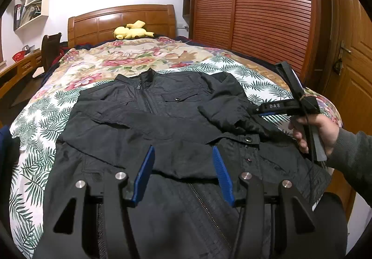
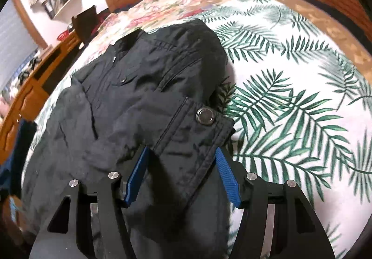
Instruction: Fold large clothes
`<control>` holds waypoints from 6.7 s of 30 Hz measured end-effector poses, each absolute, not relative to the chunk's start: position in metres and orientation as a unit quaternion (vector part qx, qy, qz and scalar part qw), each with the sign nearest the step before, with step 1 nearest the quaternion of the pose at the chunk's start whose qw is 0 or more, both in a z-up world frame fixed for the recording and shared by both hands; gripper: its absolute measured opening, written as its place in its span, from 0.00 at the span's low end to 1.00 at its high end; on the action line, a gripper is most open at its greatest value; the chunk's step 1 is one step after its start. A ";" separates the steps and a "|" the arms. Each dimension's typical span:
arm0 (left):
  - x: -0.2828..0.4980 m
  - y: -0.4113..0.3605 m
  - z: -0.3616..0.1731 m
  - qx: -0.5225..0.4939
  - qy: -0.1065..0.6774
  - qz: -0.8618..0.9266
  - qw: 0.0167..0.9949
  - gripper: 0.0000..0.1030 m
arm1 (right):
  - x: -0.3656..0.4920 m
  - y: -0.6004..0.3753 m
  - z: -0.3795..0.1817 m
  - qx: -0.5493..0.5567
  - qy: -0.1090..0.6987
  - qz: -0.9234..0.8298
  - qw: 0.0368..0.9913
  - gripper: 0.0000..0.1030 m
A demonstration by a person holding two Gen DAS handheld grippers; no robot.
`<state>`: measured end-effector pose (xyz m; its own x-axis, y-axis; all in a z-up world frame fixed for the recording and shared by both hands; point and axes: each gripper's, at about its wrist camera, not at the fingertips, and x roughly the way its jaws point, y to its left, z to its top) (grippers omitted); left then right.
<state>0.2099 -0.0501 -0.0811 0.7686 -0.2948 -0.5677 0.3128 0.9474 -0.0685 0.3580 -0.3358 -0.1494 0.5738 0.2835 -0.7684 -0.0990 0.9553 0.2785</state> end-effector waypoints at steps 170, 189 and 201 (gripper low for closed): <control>0.220 0.046 -0.066 -0.036 0.357 -0.034 0.933 0.06 | 0.241 -0.237 -0.151 -0.119 0.368 0.173 0.906 0.54; 0.186 0.087 -0.112 -0.037 0.422 -0.033 0.905 0.17 | 0.246 -0.237 -0.152 -0.116 0.373 0.173 0.904 0.54; 0.158 0.131 -0.147 -0.064 0.460 -0.021 0.885 0.20 | 0.251 -0.238 -0.157 -0.112 0.380 0.171 0.902 0.55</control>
<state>0.1576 0.1311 -0.1470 0.5755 -0.0967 -0.8120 -0.0213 0.9909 -0.1332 0.2507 -0.2380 -0.1571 0.6534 0.2228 -0.7235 -0.3930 0.9167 -0.0726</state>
